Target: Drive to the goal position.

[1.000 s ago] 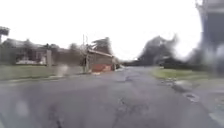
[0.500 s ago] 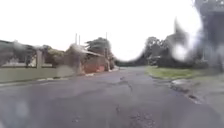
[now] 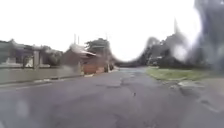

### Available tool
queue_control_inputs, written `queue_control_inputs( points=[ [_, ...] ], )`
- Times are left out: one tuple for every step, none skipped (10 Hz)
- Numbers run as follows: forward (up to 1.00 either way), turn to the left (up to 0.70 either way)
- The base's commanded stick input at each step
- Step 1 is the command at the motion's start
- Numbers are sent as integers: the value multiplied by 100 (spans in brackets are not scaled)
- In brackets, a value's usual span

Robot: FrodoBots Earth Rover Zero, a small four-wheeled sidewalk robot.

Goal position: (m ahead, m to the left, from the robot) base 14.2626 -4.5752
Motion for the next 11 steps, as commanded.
queue_control_inputs(
  points=[
    [70, -35],
    [70, -35],
    [70, -35],
    [70, -35],
    [70, -35],
    [70, -35],
    [70, -35],
    [70, -13],
    [70, 0],
    [70, 0],
    [70, 0]
  ],
)
